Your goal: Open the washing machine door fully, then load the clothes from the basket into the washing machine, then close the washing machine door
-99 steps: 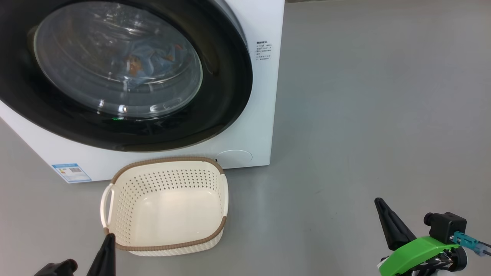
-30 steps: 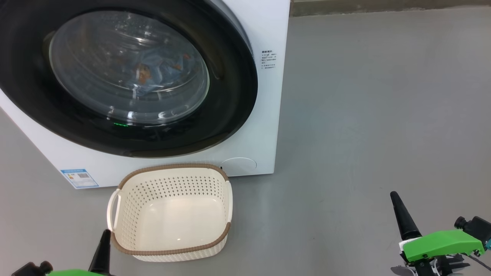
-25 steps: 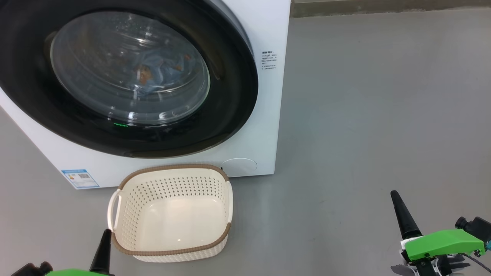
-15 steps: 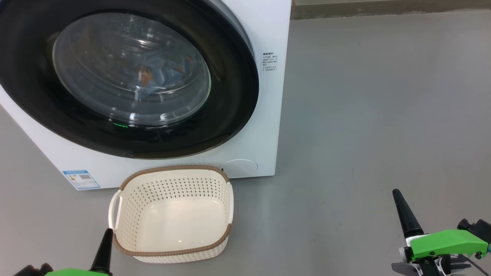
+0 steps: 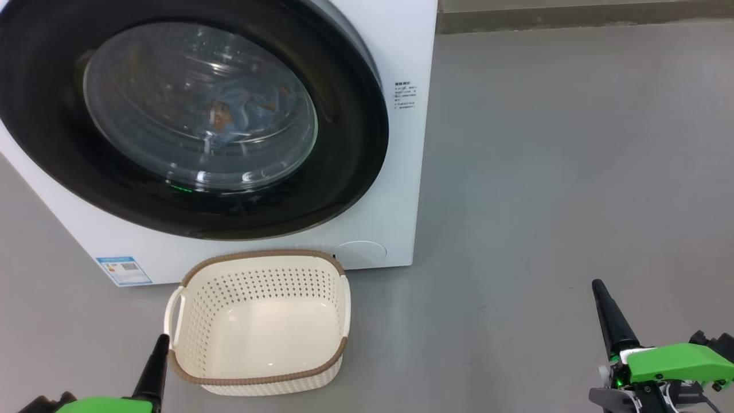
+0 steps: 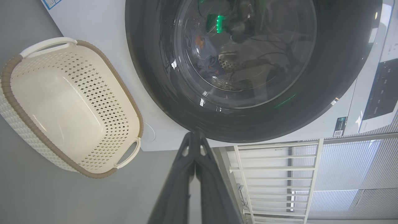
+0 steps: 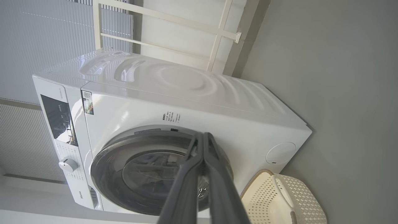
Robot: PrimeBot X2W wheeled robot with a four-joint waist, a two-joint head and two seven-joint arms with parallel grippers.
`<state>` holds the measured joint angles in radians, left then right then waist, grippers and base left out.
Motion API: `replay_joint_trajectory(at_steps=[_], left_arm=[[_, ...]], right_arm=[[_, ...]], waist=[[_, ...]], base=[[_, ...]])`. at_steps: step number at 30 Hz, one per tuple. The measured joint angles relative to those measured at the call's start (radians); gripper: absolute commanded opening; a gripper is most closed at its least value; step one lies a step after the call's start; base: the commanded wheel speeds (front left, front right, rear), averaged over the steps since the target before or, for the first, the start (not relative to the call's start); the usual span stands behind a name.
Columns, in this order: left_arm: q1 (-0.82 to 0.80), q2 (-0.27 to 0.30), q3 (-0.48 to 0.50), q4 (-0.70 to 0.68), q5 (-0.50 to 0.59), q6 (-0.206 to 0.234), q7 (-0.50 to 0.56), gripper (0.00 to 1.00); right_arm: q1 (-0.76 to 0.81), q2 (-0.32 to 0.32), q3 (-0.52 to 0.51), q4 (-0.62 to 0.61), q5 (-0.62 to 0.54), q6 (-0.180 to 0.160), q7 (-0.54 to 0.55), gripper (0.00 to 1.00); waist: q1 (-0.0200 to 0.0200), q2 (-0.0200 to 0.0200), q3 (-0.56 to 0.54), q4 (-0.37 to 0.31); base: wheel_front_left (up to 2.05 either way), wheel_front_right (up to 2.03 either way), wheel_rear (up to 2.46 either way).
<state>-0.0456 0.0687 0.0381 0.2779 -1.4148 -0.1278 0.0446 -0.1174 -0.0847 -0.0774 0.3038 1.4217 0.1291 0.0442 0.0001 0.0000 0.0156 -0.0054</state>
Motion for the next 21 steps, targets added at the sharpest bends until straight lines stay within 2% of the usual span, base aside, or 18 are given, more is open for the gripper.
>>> replay_joint_trajectory(at_steps=[21], left_arm=[[-0.020, -0.023, 0.034, -0.004, -0.188, 0.000, 0.058, 0.00]], right_arm=[[0.017, 0.031, -0.050, -0.028, 0.179, 0.000, 0.060, 0.00]], waist=[[0.0000, 0.0000, -0.013, 0.005]], base=[[0.00, 0.00, 0.00]])
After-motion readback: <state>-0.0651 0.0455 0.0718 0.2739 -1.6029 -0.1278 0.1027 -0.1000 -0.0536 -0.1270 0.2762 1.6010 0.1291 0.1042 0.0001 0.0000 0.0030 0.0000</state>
